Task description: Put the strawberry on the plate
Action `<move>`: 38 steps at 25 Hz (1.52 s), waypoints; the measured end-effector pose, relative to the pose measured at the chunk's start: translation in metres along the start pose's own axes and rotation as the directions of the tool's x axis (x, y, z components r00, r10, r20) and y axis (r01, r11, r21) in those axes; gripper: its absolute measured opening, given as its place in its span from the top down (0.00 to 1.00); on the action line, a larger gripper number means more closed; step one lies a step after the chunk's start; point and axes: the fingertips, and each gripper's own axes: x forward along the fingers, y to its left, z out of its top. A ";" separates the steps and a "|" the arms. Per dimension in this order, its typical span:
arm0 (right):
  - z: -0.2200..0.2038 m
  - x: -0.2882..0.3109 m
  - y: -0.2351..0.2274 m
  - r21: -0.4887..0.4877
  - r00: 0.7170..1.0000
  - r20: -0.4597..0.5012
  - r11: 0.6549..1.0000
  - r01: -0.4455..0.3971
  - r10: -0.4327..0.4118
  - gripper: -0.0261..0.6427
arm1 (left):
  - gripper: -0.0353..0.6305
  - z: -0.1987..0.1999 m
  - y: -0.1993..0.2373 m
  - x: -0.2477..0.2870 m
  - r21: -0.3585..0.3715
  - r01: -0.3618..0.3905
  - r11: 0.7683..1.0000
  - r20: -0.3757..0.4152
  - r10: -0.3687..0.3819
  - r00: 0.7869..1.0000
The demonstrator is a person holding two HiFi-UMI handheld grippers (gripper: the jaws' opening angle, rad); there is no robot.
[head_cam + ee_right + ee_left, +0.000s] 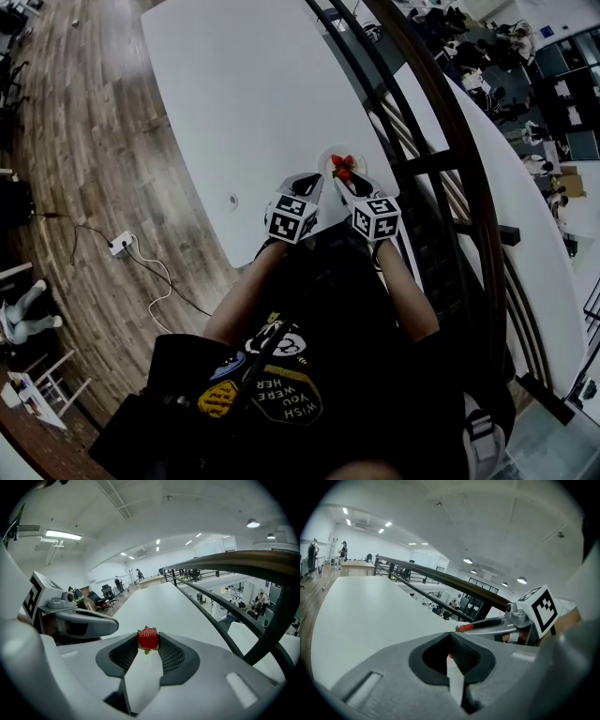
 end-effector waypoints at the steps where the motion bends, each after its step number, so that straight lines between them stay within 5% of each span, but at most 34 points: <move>1: -0.002 0.002 -0.002 -0.001 1.000 -0.007 1.000 0.004 -0.004 0.75 | 0.95 -0.001 0.002 0.001 0.001 -0.004 1.000 -0.006 0.004 1.000; 29: -0.049 0.061 -0.022 -0.091 0.981 -0.189 0.996 0.013 -0.030 0.75 | 0.95 -0.049 0.030 0.037 0.006 -0.016 1.000 -0.135 0.017 0.991; 38: -0.063 0.081 -0.026 -0.213 0.960 -0.270 0.977 0.019 -0.078 0.75 | 0.95 -0.059 0.031 0.038 -0.029 -0.025 0.999 -0.146 0.020 0.989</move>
